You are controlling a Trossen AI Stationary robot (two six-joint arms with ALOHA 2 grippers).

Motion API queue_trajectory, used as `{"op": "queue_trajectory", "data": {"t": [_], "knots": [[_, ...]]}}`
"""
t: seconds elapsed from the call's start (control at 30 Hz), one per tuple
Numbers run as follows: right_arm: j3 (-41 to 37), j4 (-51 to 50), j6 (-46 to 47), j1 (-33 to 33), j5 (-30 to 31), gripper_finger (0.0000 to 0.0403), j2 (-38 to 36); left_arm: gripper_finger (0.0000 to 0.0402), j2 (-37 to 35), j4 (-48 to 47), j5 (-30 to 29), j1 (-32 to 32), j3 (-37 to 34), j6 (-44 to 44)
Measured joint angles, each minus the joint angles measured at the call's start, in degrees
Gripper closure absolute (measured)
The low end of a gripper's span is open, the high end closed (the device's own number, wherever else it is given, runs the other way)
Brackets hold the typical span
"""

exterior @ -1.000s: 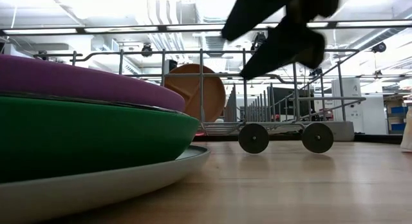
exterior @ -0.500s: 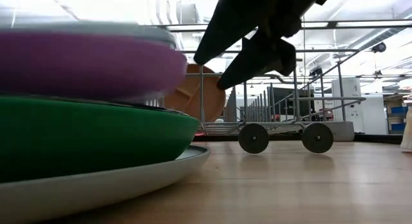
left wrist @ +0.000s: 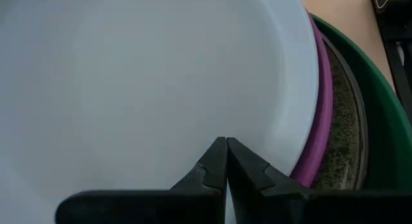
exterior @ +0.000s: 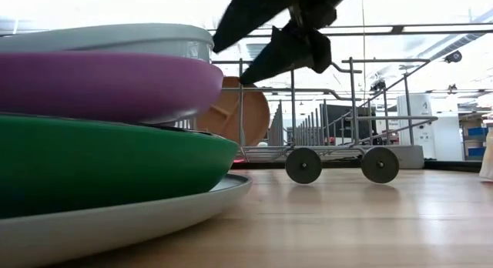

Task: Sort dishes
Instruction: Put the white plate into the dish rack

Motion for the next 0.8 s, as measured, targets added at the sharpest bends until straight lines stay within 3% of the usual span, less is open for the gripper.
{"op": "queue_trajectory", "data": {"t": [0.5,0.8], "knots": [[0.2,7.1,1.5,-2.5,-11.0,0.0093,3.8,0.0401,0.1,0.2,-1.2,0.2,-0.1,0.1],[1.3,9.0,0.5,-3.2,-12.5,0.0101,6.0,0.0401,0.1,0.5,-1.4,0.2,-0.1,0.2]]}}
